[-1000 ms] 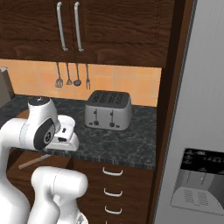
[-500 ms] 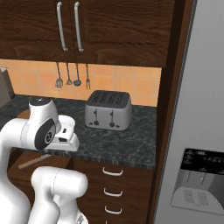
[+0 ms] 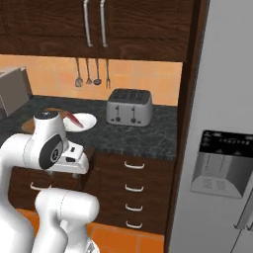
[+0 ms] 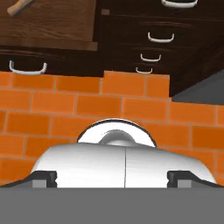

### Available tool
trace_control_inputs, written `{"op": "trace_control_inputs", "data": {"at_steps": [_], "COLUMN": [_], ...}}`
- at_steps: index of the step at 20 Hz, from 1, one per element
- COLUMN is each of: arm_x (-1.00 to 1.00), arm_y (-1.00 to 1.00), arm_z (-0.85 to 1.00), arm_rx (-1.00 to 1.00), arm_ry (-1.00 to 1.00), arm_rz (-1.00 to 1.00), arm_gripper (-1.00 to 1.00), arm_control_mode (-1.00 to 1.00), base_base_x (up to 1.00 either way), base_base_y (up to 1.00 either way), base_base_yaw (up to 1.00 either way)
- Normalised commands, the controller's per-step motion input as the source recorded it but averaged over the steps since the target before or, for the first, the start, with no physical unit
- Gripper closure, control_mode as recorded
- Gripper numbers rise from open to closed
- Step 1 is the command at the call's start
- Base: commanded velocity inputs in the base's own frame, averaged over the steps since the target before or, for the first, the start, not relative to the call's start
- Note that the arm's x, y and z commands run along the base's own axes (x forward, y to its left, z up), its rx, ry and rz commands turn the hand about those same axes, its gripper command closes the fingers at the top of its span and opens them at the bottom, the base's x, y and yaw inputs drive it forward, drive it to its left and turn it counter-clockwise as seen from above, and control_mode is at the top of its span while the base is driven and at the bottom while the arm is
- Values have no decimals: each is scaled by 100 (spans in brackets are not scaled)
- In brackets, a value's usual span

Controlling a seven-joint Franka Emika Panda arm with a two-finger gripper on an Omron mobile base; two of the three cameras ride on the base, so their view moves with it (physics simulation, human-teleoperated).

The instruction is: Pick up the knife from the drawer and place it on the cutting board. Then place the meat from the plate to the cutting board.

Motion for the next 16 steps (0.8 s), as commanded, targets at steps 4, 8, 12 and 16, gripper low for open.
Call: {"op": "trace_control_inputs", "data": {"at_steps": [4, 8, 12, 16], "arm_x": [0, 0, 0, 0], "arm_y": [0, 0, 0, 0], "arm_z": [0, 0, 0, 0], "arm_rx": [0, 0, 0, 0], "arm_ry": [0, 0, 0, 0], "arm_rz": [0, 0, 0, 0], "arm_gripper": [-100, -100, -100, -100], "arm_control_mode": [100, 100, 100, 100], "base_base_x": [-48, 1, 4, 3], "base_base_y": [67, 100, 100, 100], "base_base_yaw": [2, 0, -9, -24]}}
